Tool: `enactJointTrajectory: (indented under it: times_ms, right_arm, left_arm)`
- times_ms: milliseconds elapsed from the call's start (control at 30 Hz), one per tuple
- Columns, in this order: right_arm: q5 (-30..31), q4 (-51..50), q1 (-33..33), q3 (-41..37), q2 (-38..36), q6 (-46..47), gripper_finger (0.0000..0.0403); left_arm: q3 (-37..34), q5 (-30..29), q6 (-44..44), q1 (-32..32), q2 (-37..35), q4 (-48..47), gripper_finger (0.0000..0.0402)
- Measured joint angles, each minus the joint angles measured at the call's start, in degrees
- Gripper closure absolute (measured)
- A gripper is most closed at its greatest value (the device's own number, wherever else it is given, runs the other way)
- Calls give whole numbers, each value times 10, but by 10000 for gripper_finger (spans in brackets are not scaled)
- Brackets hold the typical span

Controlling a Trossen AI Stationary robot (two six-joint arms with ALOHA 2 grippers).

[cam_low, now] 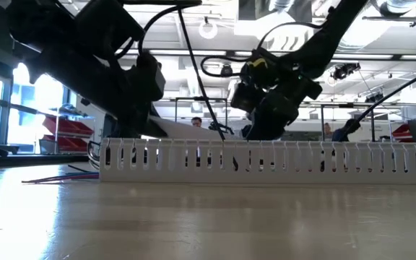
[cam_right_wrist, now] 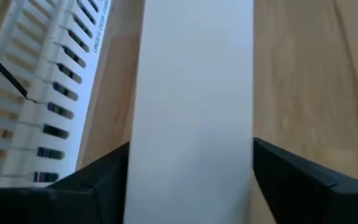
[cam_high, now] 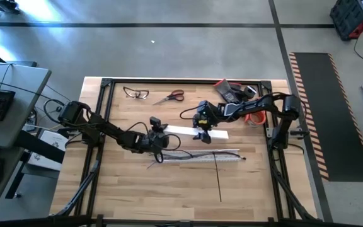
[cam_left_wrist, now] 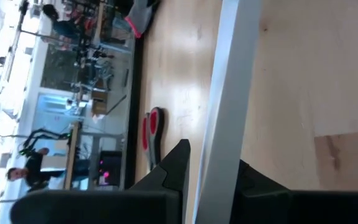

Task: Ziptie cables
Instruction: Close the white cable duct

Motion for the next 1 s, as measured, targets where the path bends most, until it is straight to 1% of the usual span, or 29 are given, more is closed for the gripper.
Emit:
enactJointTrajectory:
  times_ms: [167, 267, 333, 400, 567, 667, 767, 867, 933, 1000]
  right_arm:
    - [5, -13, -3, 0, 0, 1, 209]
    - [10, -15, -3, 0, -1, 3, 207]
    - [18, -18, -3, 0, -3, 1, 207]
    - [39, -33, -2, 0, -8, -4, 208]
    - [133, -87, -4, 0, -21, 2, 208]
    - [169, -124, -3, 0, -41, 2, 208]
    - [204, -159, -3, 0, -70, 3, 208]
    - [213, -199, 1, 7, -103, 15, 208]
    - [225, -236, 15, 25, -122, 20, 208]
    - [246, -283, 37, 53, -132, 20, 208]
  left_arm:
    - [0, -20, -2, 0, 0, 0, 374]
    - [0, -12, -36, 4, -1, -4, 367]
    - [0, 11, -68, 7, -10, -20, 349]
    - [0, 43, -100, 14, -28, -49, 324]
    - [0, 113, -184, 31, -111, -151, 258]
    - [0, 142, -229, 35, -177, -212, 236]
    - [0, 147, -281, 25, -247, -264, 232]
    - [0, 139, -339, 12, -316, -289, 236]
    - [0, 136, -381, 4, -356, -300, 245]
    - [0, 136, -409, -4, -388, -300, 263]
